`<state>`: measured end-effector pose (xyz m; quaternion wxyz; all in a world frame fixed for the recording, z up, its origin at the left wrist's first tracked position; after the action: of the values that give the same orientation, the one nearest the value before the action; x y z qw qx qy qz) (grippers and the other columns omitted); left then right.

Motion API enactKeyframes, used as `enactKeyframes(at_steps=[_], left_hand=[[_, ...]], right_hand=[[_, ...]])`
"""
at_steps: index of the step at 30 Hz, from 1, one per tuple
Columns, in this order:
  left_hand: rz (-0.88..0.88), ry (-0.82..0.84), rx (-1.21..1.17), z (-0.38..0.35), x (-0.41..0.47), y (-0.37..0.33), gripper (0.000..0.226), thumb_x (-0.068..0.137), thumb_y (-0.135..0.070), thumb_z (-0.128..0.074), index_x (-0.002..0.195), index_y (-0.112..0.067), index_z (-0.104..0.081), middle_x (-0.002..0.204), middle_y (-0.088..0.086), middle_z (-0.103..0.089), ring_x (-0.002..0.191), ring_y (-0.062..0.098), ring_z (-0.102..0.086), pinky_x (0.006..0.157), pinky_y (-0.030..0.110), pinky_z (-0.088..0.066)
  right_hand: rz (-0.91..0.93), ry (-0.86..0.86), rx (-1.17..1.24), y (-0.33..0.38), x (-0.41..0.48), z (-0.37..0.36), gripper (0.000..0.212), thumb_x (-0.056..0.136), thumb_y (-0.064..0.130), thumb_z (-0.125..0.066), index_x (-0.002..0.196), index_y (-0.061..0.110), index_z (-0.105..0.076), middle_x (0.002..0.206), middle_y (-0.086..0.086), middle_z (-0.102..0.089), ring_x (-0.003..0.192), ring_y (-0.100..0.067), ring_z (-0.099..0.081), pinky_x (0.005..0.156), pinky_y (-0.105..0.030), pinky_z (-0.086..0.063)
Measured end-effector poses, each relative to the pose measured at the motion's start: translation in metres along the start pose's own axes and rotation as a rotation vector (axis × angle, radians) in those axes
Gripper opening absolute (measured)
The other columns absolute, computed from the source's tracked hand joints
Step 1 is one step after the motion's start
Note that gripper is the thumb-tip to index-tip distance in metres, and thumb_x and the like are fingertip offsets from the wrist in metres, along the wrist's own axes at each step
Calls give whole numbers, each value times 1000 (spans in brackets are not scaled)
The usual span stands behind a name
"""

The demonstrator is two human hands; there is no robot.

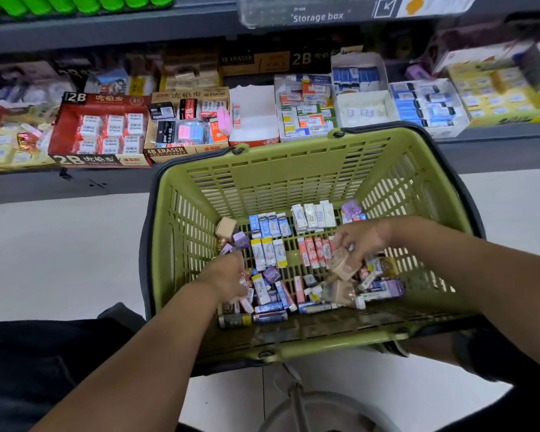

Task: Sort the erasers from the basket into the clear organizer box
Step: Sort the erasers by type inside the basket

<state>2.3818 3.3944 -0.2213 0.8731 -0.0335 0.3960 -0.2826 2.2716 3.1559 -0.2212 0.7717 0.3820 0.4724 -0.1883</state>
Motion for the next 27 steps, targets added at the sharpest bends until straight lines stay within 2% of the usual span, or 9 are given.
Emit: enactKeyframes(at_steps=[4, 6, 10, 12, 15, 18, 20, 23, 27], left_hand=[[10, -216, -120, 17, 5, -3, 41, 81, -18, -75, 113, -17, -49, 98, 2, -60, 91, 21, -61, 74, 31, -51], [-2, -313, -117, 23, 9, -4, 49, 84, -14, -71, 126, -16, -48, 109, 6, -60, 105, 25, -57, 85, 33, -48], [10, -411, 19, 22, 14, 1, 50, 90, -6, -59, 137, -13, -45, 132, 8, -53, 123, 26, -44, 104, 35, -36], [31, -454, 121, 20, 14, 6, 50, 91, -7, -55, 139, -16, -44, 139, 5, -47, 129, 25, -38, 108, 36, -29], [22, -453, 175, 16, 14, 8, 51, 90, -16, -61, 139, -18, -45, 138, 1, -44, 129, 23, -35, 108, 37, -27], [-5, -432, 162, 13, 13, 3, 59, 85, -32, -69, 137, -20, -45, 136, 0, -43, 127, 22, -36, 104, 36, -27], [-41, -441, 157, 14, 13, -3, 59, 85, -39, -67, 137, -21, -45, 135, 0, -43, 125, 21, -35, 103, 36, -28], [-93, -443, 147, 15, 12, -12, 56, 87, -51, -59, 134, -22, -47, 130, -1, -44, 123, 21, -35, 104, 37, -27], [-139, -323, 204, 1, 13, -18, 45, 91, -46, -57, 131, -27, -52, 135, -4, -48, 127, 19, -35, 102, 36, -27]], right_hand=[[-115, -103, -377, -23, -13, 20, 60, 73, 10, -78, 125, 15, -49, 122, -7, -50, 107, -23, -52, 86, -29, -46], [-152, -98, -520, -28, -18, 19, 65, 74, 10, -77, 131, 17, -46, 129, -8, -49, 113, -25, -52, 92, -32, -47], [-152, -51, -700, -25, -27, 12, 61, 78, 8, -71, 132, 20, -43, 131, -8, -48, 109, -21, -52, 81, -26, -45], [-188, 41, -723, -25, -32, 5, 62, 79, 5, -70, 133, 19, -43, 133, -9, -47, 105, -20, -50, 85, -30, -45], [-279, 185, -787, -33, -41, -4, 59, 83, 24, -70, 136, 12, -47, 132, -6, -48, 114, -22, -49, 85, -27, -42], [-284, 188, -780, -37, -46, -8, 59, 89, 51, -57, 128, 6, -54, 118, -5, -53, 108, -21, -50, 92, -30, -42], [-242, 131, -780, -32, -44, -6, 57, 87, 47, -61, 126, 6, -56, 122, -6, -56, 114, -24, -53, 97, -35, -44], [-199, 101, -820, -20, -36, -9, 51, 83, 34, -71, 122, 5, -59, 119, -7, -59, 114, -24, -56, 91, -31, -47], [-211, 165, -839, -14, -29, -19, 48, 84, 30, -70, 123, 3, -59, 123, -8, -59, 111, -23, -56, 85, -31, -47]])
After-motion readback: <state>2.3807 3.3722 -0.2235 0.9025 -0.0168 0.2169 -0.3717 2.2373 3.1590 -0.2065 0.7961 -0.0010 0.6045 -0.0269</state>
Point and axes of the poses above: each hand's wrist, its own x-axis towards the middle knuckle, its own z-axis out of the back of the hand, y = z × x, the point moved 7 cm from there along x, towards the middle knuckle
